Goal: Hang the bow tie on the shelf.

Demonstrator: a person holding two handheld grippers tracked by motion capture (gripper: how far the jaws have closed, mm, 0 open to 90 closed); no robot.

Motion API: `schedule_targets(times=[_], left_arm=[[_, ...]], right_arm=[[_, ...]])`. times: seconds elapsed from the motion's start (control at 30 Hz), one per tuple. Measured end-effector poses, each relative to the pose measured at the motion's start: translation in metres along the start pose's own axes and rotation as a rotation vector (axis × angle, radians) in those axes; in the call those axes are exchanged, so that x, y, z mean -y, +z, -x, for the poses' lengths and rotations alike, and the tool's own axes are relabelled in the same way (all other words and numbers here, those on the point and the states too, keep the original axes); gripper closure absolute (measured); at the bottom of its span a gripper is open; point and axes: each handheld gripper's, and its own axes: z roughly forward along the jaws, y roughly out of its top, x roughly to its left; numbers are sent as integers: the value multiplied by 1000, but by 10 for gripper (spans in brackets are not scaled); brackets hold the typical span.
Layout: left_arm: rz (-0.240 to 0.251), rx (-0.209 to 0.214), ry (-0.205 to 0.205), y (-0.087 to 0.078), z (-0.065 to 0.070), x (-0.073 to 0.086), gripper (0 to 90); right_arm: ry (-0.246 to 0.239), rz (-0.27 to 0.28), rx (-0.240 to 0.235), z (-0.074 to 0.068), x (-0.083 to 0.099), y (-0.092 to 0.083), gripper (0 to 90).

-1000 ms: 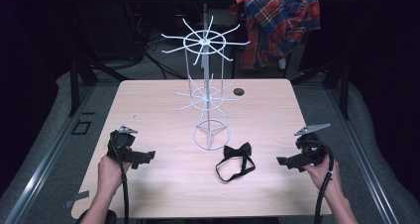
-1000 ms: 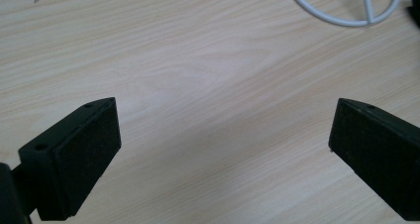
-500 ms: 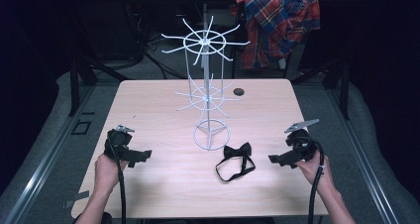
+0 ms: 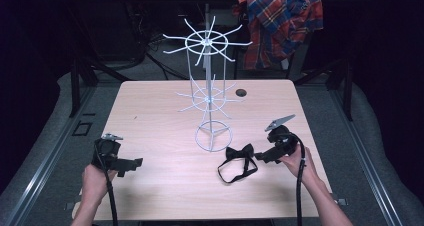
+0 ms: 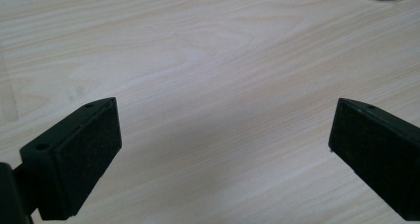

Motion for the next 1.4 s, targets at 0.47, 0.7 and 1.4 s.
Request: schedule_targets(times=[0.47,0.7,1.4], left_arm=[[-13,9,-6,-1,-3,4,0],[-28,21,-12,0,-4,5,0],[-34,8,-5,-3,-6,7,0]], right_arm=[[-44,-38,-24,0,-11,38,284],[-1,-81,-30,3,-17,60,304],[-31,-174,74,-14,-25,71,669]])
